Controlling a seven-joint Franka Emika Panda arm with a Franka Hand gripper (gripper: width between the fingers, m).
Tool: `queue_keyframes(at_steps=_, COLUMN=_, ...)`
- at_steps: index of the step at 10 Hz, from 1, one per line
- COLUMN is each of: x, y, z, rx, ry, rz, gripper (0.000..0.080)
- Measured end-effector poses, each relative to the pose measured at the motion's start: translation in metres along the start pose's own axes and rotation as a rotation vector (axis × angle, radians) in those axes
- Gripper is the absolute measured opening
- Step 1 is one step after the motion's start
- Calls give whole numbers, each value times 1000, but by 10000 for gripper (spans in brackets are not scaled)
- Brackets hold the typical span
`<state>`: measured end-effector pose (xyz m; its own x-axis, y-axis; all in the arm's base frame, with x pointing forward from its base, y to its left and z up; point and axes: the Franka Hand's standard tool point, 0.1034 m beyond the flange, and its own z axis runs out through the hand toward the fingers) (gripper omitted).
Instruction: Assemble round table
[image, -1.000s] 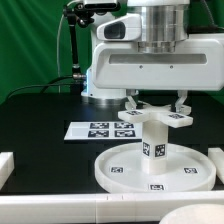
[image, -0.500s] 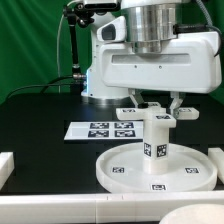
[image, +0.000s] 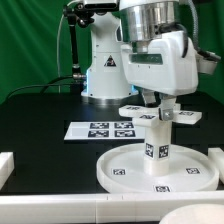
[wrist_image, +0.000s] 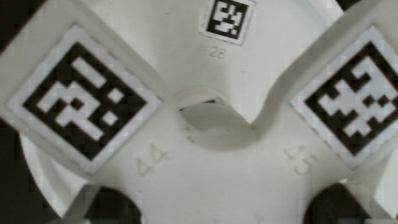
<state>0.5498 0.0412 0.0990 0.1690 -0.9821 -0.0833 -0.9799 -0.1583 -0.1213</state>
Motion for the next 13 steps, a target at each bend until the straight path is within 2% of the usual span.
queue_keyframes(at_steps=2, x=3, y=0, z=0, rx=14, ry=-27, rz=185, gripper=445)
queue_keyframes(at_steps=4, x=3, y=-1, z=0, rx=10, ry=-29, rz=315, gripper=445)
queue_keyframes(at_steps=7, x=3, y=-1, z=0, rx=9, ry=-33, rz=304, gripper=445)
queue_keyframes(at_steps=8, x=3, y=-1, z=-4, rx=-5, ry=-46, rz=221, gripper=594)
queue_keyframes(at_steps=9, x=4, y=-2, z=-12, rx=-7, ry=-57, rz=198, gripper=632)
queue_keyframes(at_steps=11, x=0, y=-4, z=-28, rx=-8, ry=-79, rz=166, gripper=646)
queue_keyframes(at_steps=13, x=0, y=-3, z=-23, rx=-11, ry=-75, rz=147, gripper=649)
